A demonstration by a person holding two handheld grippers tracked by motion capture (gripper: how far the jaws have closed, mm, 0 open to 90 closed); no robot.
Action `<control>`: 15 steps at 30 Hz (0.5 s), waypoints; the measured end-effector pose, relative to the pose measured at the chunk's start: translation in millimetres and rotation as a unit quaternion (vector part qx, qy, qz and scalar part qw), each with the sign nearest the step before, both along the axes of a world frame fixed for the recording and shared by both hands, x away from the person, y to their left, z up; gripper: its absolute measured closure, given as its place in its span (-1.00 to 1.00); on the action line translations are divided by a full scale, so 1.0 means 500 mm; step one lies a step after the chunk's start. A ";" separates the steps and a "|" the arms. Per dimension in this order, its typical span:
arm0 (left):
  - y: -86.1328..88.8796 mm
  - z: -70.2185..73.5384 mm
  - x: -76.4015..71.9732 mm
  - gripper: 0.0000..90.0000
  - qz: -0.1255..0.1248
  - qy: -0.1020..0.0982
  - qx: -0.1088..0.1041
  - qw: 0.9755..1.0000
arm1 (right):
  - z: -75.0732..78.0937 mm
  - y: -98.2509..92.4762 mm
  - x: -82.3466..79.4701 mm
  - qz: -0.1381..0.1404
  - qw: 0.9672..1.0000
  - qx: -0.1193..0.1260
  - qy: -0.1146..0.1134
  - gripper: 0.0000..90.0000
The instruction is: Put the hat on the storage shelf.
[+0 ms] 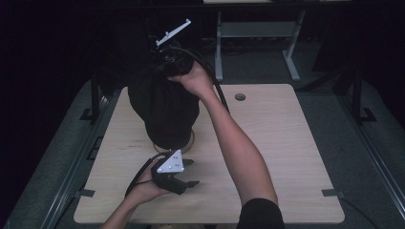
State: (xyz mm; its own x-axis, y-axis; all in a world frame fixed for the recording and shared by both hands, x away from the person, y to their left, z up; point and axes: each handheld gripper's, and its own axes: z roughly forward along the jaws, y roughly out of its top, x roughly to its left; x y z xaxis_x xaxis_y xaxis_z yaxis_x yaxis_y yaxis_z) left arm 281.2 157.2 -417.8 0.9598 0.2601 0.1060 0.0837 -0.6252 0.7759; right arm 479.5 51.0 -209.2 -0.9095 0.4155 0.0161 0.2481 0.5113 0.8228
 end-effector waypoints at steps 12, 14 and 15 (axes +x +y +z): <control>-0.004 -0.001 -0.004 -0.32 -0.009 -0.001 0.006 1.000 | -0.026 0.028 0.006 0.002 1.000 -0.007 0.029 0.23; -0.005 -0.001 -0.004 -0.32 -0.009 -0.001 0.006 1.000 | -0.026 0.029 0.005 0.004 1.000 -0.007 0.027 0.19; -0.006 -0.001 -0.005 -0.32 -0.009 -0.003 0.007 1.000 | -0.026 0.028 0.004 0.006 1.000 -0.010 0.025 0.17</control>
